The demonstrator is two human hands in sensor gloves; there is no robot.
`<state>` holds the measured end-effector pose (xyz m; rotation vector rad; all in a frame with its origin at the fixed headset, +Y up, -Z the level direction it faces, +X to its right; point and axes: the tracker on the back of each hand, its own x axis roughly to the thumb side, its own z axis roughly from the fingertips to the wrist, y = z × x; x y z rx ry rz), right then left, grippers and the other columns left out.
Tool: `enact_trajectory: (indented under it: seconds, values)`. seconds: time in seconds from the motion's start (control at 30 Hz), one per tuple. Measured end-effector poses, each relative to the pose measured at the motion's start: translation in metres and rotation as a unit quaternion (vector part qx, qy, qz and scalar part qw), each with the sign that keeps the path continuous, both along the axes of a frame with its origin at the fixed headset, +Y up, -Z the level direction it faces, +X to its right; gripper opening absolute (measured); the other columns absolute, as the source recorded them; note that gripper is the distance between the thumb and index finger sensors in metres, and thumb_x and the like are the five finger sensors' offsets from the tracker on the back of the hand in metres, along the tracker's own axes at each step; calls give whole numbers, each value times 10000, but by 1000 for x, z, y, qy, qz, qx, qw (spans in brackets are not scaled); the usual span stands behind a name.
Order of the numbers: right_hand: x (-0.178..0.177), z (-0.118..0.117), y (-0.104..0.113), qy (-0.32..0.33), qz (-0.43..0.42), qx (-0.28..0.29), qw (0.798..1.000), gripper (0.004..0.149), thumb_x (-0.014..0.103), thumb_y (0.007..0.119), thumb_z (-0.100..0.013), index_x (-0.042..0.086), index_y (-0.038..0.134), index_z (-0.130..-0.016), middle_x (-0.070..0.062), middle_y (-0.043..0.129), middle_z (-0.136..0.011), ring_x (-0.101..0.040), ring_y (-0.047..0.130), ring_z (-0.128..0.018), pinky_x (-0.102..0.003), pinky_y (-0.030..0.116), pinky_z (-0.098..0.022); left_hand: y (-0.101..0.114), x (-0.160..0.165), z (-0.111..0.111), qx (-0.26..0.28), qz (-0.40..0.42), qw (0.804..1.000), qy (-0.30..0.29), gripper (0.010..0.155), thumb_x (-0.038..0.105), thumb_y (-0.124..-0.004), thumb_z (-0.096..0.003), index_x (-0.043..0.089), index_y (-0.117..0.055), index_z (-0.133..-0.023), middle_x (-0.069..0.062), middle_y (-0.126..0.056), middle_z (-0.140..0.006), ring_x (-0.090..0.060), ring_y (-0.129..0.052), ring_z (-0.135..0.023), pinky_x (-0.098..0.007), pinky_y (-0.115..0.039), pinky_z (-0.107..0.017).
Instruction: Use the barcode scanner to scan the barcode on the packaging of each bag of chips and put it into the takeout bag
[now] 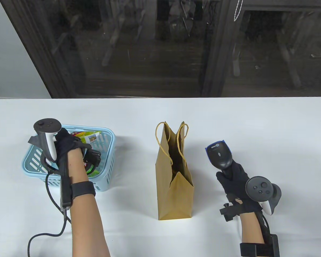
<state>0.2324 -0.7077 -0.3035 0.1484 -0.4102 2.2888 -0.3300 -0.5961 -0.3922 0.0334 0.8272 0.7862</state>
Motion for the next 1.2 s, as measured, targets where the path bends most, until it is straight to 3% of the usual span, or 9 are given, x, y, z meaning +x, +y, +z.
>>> enact_trajectory:
  seconds: [0.13,0.33,0.53,0.67,0.83,0.9,1.03,1.13,1.2]
  values:
    - [0,0,0,0,0,3,1000,593,330,865,-530,241,574,-1039,-59,730,-903,-249,899,-655,-498,782,-547,23,11,14,61,-11,998,-13,508,86,-675,-511,166,-748,-1007,-182,-724,-912,-341,-884,-706,-478,-862,-527]
    - [3,1,0,-3,-9,8,1000,594,330,864,-530,239,573,-1039,-59,728,-904,-249,898,-656,-499,780,-548,44,28,32,165,28,983,-70,430,137,-682,-509,124,-793,-924,-166,-755,-874,-314,-915,-654,-448,-892,-478]
    - [5,2,1,-3,-27,15,1000,594,329,863,-530,243,570,-1040,-59,726,-906,-249,896,-659,-499,778,-552,59,55,42,287,118,938,-153,404,190,-727,-503,111,-802,-892,-168,-802,-846,-303,-975,-569,-375,-936,-342]
    - [6,4,3,-2,-44,26,999,591,328,861,-532,246,568,-1039,-56,724,-908,-247,894,-661,-498,777,-555,65,73,47,328,168,907,-204,395,233,-726,-507,186,-783,-896,-162,-858,-879,-307,-1028,-537,-359,-939,-271]
    - [7,7,11,6,-104,57,993,591,326,859,-534,252,562,-1040,-52,718,-913,-248,890,-666,-499,774,-558,70,89,51,363,225,867,-255,395,241,-723,-518,185,-760,-907,-173,-945,-770,-275,-1088,-451,-343,-976,-235]
    - [5,10,21,24,-151,80,985,590,326,858,-537,256,561,-1041,-51,715,-919,-249,888,-671,-500,771,-564,74,96,54,393,253,843,-266,407,219,-727,-525,190,-744,-930,-186,-938,-750,-278,-1085,-449,-348,-997,-259]
    - [-3,18,44,66,-186,108,974,589,331,855,-545,271,556,-1048,-40,709,-934,-247,883,-689,-497,764,-581,79,106,58,400,305,810,-302,578,177,-697,-542,419,-619,-1061,-188,-907,-792,-287,-1074,-520,-354,-1033,-320]
    - [-12,29,73,102,-173,135,970,586,340,854,-551,301,551,-1051,-16,703,-948,-233,876,-710,-486,759,-603,88,114,63,397,323,794,-329,484,174,-706,-543,242,-745,-1021,-201,-907,-787,-293,-1070,-518,-359,-1038,-316]
    - [-19,38,92,123,-155,149,969,586,351,853,-552,327,546,-1052,8,700,-957,-216,873,-723,-473,758,-622,95,121,70,404,324,782,-346,466,178,-713,-544,222,-770,-1004,-198,-911,-780,-292,-1071,-508,-356,-1038,-307]
